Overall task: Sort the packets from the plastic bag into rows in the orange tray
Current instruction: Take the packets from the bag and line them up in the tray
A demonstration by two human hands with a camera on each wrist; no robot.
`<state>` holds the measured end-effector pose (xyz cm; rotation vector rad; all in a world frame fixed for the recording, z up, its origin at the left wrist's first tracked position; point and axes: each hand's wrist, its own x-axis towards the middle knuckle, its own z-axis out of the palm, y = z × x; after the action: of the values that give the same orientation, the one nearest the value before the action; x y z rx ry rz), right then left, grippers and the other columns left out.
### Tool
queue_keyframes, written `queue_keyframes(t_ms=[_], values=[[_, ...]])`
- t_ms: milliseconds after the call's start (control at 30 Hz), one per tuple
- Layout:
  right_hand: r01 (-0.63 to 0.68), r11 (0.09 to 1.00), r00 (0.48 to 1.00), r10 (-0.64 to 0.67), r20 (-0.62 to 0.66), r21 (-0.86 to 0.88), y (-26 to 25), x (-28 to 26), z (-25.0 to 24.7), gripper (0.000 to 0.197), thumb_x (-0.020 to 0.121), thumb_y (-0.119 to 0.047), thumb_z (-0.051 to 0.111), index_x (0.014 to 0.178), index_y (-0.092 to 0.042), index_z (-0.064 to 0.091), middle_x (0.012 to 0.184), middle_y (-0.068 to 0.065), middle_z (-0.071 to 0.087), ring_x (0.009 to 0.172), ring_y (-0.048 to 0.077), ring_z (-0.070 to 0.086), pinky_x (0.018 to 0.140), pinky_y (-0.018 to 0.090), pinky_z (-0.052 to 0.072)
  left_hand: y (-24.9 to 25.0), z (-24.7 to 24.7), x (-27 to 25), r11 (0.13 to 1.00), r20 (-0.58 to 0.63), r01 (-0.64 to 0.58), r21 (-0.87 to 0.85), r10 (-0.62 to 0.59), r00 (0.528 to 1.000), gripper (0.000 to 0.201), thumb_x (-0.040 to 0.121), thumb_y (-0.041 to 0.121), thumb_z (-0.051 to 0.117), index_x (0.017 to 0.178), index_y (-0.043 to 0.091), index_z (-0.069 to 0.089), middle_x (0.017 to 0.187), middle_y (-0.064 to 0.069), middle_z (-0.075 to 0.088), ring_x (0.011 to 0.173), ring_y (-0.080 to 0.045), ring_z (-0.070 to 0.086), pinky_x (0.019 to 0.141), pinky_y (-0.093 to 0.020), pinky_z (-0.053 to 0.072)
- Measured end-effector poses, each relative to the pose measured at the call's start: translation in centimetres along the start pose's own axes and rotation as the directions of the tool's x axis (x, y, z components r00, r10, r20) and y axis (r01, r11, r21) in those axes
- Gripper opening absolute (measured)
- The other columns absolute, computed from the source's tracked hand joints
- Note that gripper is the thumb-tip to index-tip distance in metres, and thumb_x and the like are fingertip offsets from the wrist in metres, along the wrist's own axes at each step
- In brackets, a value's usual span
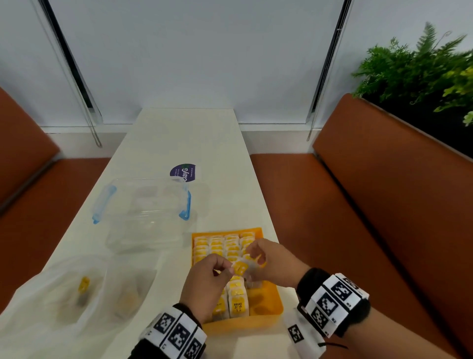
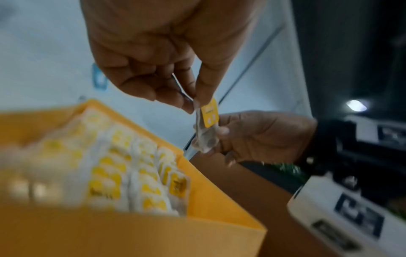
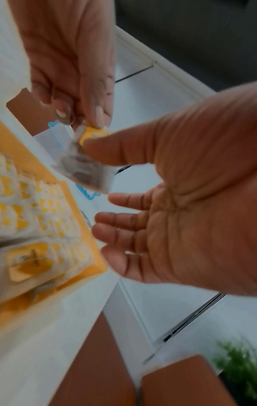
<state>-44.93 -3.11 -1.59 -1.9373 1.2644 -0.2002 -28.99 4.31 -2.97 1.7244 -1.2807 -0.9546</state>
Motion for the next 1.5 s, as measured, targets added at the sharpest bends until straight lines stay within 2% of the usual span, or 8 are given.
queue_keyframes(t_ms=[200,433,567,733,833,1133,1367,1500], values=[[0.246,0.968,0.965,-0.250,-0.080,-0.049,-1.5,-1.2,-0.7,0.015,0.078,-0.015,0.075,0.091,-0.018,0.069,0.079,-0.013,0.056,0.064,-0.003,0.049,0.060,0.009,0.039,1.7,-0.7,-0.4,0.828,0.045,-0.283,0.483,0.299,0.953,0.009,0.088,0.028,0.054,0.086,0.032,0.063,0.081,0.018,0.055,0.070,-0.002,0.045,0.063,-0.012,0.034],[0.175,0.959,0.981,-0.150,-0.127,0.221,-1.5,-1.1,-1.0,0.021,0.084,-0.008,0.068,0.068,-0.021,0.062,0.058,-0.012,0.057,0.047,-0.006,0.052,0.053,0.008,0.042,0.5,-0.1,-0.1,0.946,0.039,-0.170,0.275,0.166,0.985,0.015,0.085,0.033,0.061,0.084,0.042,0.050,0.089,0.021,0.058,0.076,0.003,0.053,0.060,-0.013,0.036],[0.121,0.928,0.991,-0.090,-0.101,0.354,-1.4,-1.1,-1.0,0.023,0.085,-0.003,0.066,0.070,-0.019,0.059,0.050,-0.015,0.058,0.042,-0.007,0.050,0.045,0.005,0.037,-0.4,0.4,0.3,0.977,0.125,-0.133,0.166,0.113,0.986,0.033,0.085,0.019,0.063,0.064,0.030,0.040,0.062,0.009,0.045,0.056,-0.008,0.046,0.058,-0.022,0.039],[0.116,0.985,0.990,-0.105,-0.090,0.126,-1.4,-0.7,-0.9,0.027,0.082,-0.012,0.071,0.071,-0.031,0.056,0.069,-0.009,0.052,0.060,0.001,0.046,0.055,0.008,0.039,-1.2,0.9,0.5,0.978,0.143,-0.138,0.159,0.115,0.983,0.030,0.084,0.017,0.064,0.067,0.027,0.042,0.061,0.007,0.042,0.050,-0.007,0.037,0.053,-0.018,0.031],[0.055,0.993,0.992,-0.066,-0.111,-0.104,-1.1,-0.2,-1.6,0.011,0.085,-0.017,0.067,0.077,-0.022,0.062,0.069,-0.011,0.053,0.060,0.001,0.045,0.053,0.010,0.034,-1.7,0.6,0.6,0.986,0.149,-0.073,0.151,0.050,0.988,0.022,0.084,0.022,0.065,0.096,0.034,0.052,0.091,0.015,0.056,0.070,-0.004,0.054,0.066,-0.017,0.044],[0.017,0.761,0.972,0.138,0.188,-0.649,0.3,1.9,0.3,0.019,0.089,-0.005,0.055,0.104,-0.003,0.066,0.110,0.011,0.067,0.098,0.026,0.062,0.075,0.031,0.046,-2.7,0.0,0.5,0.972,0.161,-0.008,0.234,-0.031,0.986,0.022,0.087,0.026,0.061,0.107,0.032,0.052,0.102,0.013,0.056,0.083,-0.003,0.055,0.081,-0.021,0.047],[-0.033,0.698,0.983,0.153,0.104,-0.715,0.5,3.3,1.6,0.027,0.091,-0.006,0.051,0.067,-0.014,0.042,0.107,0.010,0.064,0.079,0.023,0.051,0.067,0.031,0.040,-3.2,-0.5,0.7,0.976,0.144,0.010,0.219,-0.043,0.989,0.021,0.086,0.023,0.061,0.102,0.034,0.052,0.099,0.013,0.057,0.085,-0.004,0.056,0.081,-0.020,0.045],[-0.087,0.816,0.986,0.151,0.065,-0.572,-0.1,2.7,0.7,0.010,0.091,-0.011,0.054,0.100,-0.010,0.052,0.113,0.010,0.060,0.084,0.021,0.051,0.062,0.023,0.039,-3.5,-0.7,0.8,0.979,0.136,0.017,0.202,-0.045,0.990,0.021,0.086,0.022,0.062,0.101,0.033,0.052,0.098,0.013,0.057,0.080,-0.003,0.055,0.078,-0.020,0.045]])
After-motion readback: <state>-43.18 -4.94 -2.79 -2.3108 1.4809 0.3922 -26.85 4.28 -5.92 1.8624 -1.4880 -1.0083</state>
